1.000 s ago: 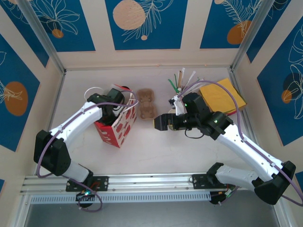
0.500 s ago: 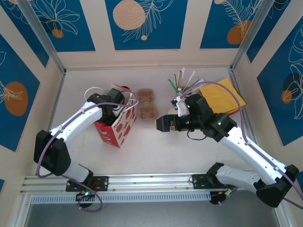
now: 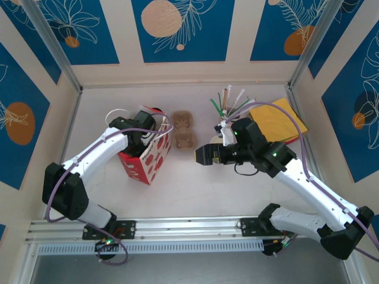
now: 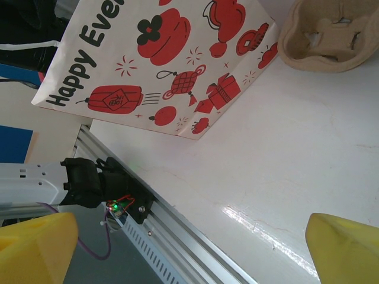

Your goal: Pack the takeout coffee

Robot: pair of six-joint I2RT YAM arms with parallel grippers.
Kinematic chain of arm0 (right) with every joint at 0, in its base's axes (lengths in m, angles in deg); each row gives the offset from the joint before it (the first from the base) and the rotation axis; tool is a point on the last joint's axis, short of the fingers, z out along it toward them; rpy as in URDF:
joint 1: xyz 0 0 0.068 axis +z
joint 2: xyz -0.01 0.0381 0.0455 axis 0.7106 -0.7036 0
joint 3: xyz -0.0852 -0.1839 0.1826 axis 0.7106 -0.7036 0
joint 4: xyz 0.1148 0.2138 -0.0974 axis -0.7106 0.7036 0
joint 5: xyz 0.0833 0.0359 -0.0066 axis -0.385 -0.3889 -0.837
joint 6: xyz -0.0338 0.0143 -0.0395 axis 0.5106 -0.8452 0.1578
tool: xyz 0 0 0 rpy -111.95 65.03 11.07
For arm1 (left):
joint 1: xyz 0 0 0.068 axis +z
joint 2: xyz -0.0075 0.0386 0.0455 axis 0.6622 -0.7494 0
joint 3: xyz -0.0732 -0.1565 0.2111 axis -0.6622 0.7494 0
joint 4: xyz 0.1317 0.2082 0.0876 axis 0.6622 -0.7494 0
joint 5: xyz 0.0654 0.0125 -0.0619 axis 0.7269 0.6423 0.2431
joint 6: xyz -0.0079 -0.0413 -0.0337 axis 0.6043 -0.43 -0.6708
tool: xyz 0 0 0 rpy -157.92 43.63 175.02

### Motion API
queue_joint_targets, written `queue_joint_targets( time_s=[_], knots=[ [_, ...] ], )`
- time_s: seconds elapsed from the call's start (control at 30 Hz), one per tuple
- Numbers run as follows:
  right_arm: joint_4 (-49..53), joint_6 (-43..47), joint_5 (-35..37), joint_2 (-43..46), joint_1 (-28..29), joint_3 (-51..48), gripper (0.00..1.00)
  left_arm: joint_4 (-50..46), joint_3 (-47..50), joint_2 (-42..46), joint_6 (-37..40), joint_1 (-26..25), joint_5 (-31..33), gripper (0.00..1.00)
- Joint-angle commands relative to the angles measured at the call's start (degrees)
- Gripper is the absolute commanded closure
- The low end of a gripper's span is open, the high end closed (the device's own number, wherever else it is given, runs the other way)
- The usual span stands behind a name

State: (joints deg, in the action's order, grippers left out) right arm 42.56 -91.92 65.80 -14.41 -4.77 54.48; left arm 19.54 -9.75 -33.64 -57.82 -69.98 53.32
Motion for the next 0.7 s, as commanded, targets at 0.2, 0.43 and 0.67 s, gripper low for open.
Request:
queue_joint_targets(
  time_s=[0.2,0.43,0.67],
  knots=[
    [0.31,-0.58,0.59,0.97,0.36,-0.74,0.01,7.14,6.42,-7.74,-0.73,1.44,0.85,0.43],
    [0.20,-0.59,0.65,0.81,0.36,-0.78,0.01,7.59,6.80,-8.03,-0.84,1.45,0.58,0.43],
    [0.11,-0.62,1.22,0.78,0.36,-0.65,0.01,7.75,6.84,-8.19,-0.79,1.46,0.66,0.43]
  ],
)
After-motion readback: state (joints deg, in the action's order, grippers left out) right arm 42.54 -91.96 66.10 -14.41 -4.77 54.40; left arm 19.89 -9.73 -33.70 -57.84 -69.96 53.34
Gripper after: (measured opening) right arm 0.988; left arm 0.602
